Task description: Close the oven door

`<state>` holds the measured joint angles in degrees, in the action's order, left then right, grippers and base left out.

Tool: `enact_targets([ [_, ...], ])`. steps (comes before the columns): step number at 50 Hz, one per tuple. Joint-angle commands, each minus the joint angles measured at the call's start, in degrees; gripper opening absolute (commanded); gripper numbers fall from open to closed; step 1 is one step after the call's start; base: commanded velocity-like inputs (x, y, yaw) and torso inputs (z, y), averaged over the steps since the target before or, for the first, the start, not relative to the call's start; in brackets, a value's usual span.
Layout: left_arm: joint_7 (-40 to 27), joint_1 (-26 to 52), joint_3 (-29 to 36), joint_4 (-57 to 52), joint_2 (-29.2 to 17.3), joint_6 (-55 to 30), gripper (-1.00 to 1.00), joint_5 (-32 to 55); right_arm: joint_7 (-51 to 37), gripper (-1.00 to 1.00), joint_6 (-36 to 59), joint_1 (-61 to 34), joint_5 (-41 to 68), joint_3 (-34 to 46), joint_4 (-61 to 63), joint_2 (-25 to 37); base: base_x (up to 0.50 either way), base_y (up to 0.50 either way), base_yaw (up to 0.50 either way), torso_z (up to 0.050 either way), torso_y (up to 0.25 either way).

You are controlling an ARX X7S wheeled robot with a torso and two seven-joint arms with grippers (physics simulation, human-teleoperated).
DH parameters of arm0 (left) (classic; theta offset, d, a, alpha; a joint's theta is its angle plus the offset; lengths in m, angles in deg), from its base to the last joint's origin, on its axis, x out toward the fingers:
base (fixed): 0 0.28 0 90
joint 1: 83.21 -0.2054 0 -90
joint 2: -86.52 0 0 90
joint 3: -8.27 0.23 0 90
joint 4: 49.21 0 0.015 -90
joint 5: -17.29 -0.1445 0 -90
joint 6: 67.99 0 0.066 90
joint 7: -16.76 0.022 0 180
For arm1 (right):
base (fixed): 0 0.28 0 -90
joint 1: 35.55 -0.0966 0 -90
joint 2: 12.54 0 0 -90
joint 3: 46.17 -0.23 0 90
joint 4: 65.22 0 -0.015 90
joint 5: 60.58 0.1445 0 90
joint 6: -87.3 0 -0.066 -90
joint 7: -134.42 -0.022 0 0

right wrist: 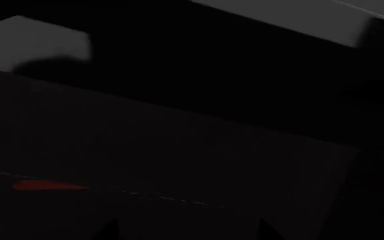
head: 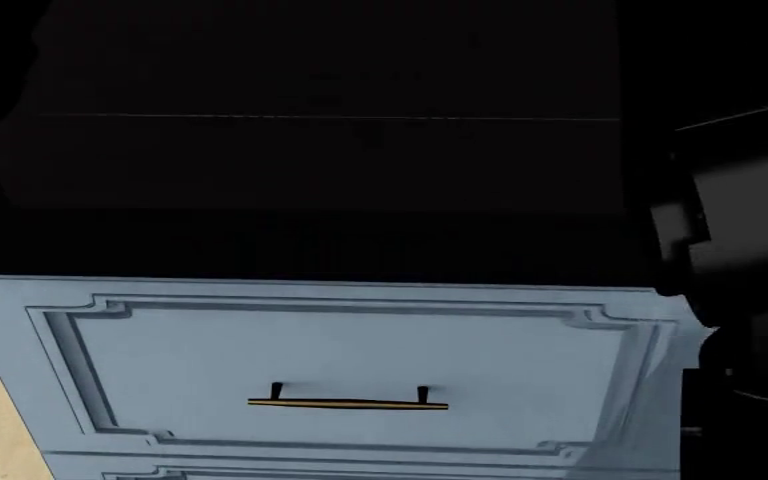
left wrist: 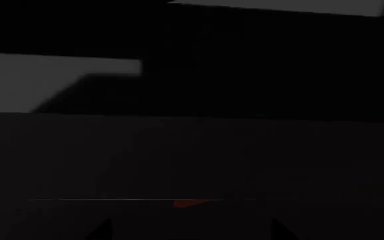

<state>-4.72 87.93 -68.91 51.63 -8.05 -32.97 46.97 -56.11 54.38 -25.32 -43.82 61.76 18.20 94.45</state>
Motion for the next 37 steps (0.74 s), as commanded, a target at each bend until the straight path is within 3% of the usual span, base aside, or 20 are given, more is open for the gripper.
enact_targets([
  [1, 5.14, 20.56, 8.14, 43.9, 4.54, 21.6, 1.0, 0.43, 4.54, 1.0, -19.91, -17.2, -3.6, 2.42, -41.61, -6.77, 0.0, 0.0, 0.0, 0.0, 0.0],
  [4, 3.98, 27.72, 26.27, 57.24, 4.56, 29.54, 1.0, 21.09, 8.28, 1.0, -34.09, -27.49, -5.41, 3.29, -65.11, -11.45, 0.0, 0.0, 0.0, 0.0, 0.0],
  [5, 4.22, 29.06, 33.15, 58.46, 4.56, 29.55, 1.0, 28.67, 8.49, 1.0, -34.28, -27.87, -5.97, 3.03, -68.37, -11.68, 0.0, 0.0, 0.0, 0.0, 0.0],
  [7, 3.07, 31.11, 49.04, 57.57, 4.56, 32.53, 1.0, 40.2, 8.85, 1.0, -35.3, -27.82, -8.07, 2.54, -68.4, -12.16, 0.0, 0.0, 0.0, 0.0, 0.0],
  [9, 2.23, 32.52, 59.73, 57.6, 4.56, 35.37, 1.0, 48.9, 9.44, 1.0, -34.46, -27.63, -10.11, 1.78, -68.41, -12.71, 0.0, 0.0, 0.0, 0.0, 0.0],
  [13, -0.5, 32.9, 72.87, 56.83, 4.56, 38.7, 1.0, 58.65, 10.27, 1.0, -33.06, -28.5, -13.26, -0.4, -68.41, -13.21, 0.0, 0.0, 0.0, 0.0, 0.0],
  [16, -1.38, 33.47, 77.06, 55.59, 4.56, 36.76, 1.0, 58.64, 10.8, 1.0, -31.55, -28.26, -14.37, -2.58, -68.42, -13.64, 0.05, 0.0, 0.01, 0.0, 0.0],
  [19, -2.05, 33.75, 76.44, 57.89, 4.56, 35.41, 1.0, 66.02, 11.66, 1.0, -30.29, -27.9, -16.33, -1.59, -68.42, -14.24, 0.04, 0.0, 0.01, 0.005, 0.0],
  [21, -2.82, 33.36, 78.29, 57.72, 4.56, 36.11, 1.0, 61.9, 11.65, 1.0, -29.52, -27.9, -16.09, -2.46, -68.42, -14.36, 0.04, 0.0, 0.02, 0.0, 0.0],
  [28, -4.29, 30.64, 78.01, 62.46, 4.56, 36.06, 1.0, 62.9, 12.44, 1.0, -29.55, -27.43, -16.46, -0.54, -68.42, -14.61, 0.04, 0.0, 0.02, 0.003, 0.0],
  [37, 0.55, 34.16, 78.57, 63.18, 4.56, 36.46, 1.0, 65.78, 15.99, 1.0, -33.0, -30.9, -17.08, -0.09, -68.41, -13.95, 0.04, 0.0, 0.01, 0.002, 0.0],
])
